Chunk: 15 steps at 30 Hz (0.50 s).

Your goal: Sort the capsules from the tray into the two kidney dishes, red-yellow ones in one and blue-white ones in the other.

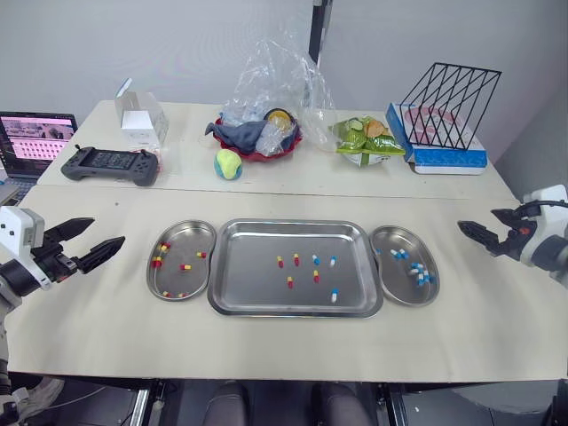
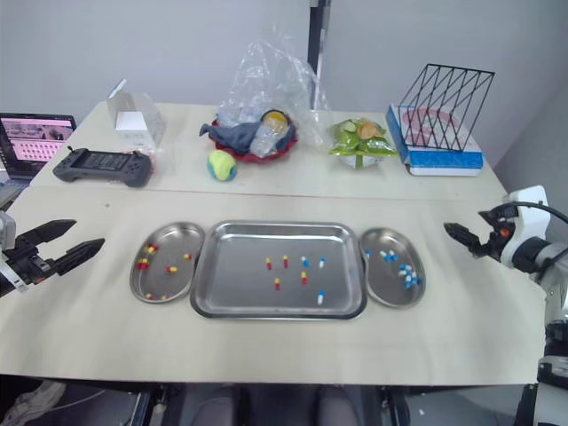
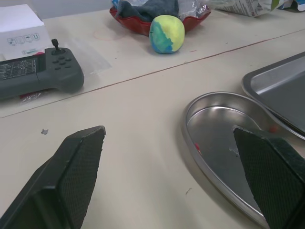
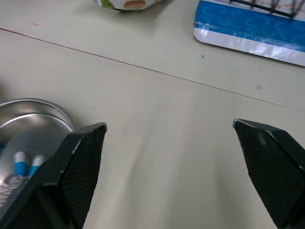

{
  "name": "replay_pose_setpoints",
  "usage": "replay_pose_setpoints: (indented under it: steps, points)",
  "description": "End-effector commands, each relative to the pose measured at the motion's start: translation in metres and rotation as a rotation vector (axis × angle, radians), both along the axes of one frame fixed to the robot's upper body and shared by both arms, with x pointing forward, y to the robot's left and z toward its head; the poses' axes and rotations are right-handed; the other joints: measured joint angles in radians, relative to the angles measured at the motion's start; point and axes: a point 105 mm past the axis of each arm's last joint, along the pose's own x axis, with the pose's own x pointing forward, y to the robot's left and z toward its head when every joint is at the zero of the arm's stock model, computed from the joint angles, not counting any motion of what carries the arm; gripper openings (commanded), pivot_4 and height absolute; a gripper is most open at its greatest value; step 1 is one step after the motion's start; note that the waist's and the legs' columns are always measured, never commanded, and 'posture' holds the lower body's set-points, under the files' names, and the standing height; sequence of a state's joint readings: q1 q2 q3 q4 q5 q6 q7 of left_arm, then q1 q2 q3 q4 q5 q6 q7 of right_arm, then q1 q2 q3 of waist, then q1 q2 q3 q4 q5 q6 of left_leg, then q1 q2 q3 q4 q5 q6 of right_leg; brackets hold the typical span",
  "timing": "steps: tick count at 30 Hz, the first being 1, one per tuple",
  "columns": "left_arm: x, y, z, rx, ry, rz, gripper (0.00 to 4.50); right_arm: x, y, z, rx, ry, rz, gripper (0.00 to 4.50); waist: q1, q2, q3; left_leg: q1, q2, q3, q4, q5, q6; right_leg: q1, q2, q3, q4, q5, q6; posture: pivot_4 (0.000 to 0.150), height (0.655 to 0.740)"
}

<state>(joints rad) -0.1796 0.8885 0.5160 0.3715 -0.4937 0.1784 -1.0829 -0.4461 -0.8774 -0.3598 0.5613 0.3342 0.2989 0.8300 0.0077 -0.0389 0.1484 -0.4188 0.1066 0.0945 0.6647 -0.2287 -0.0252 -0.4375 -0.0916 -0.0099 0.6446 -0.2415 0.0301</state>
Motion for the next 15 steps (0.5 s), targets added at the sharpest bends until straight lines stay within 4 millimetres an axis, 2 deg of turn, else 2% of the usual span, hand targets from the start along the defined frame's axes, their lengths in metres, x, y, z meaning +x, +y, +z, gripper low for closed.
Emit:
replay_pose_setpoints:
  steps: [1,8,15]
  points:
    - [-0.004,0.011,0.010,0.019,-0.021,0.044,4.50,0.001,-0.009,0.012,-0.009,-0.070,-0.043,4.48,-0.001,0.000,0.000,0.000,0.000,0.000,0.000,0.000,0.000,0.000,0.000,0.000,0.000,0.000,0.000,0.150,0.7334]
    - [-0.003,0.017,0.005,0.032,0.010,0.100,4.50,0.006,-0.006,0.013,-0.002,-0.074,-0.050,4.48,-0.004,0.000,0.000,0.000,0.000,0.000,0.000,0.000,0.000,0.000,0.000,0.000,0.000,0.000,0.000,0.150,0.7334]
    - [-0.001,0.018,0.013,0.047,-0.032,0.109,4.50,0.009,0.004,0.019,-0.037,-0.091,0.002,4.48,-0.003,0.000,0.000,0.000,0.000,0.000,0.000,0.000,0.000,0.000,0.000,0.000,0.000,0.000,0.000,0.150,0.7334]
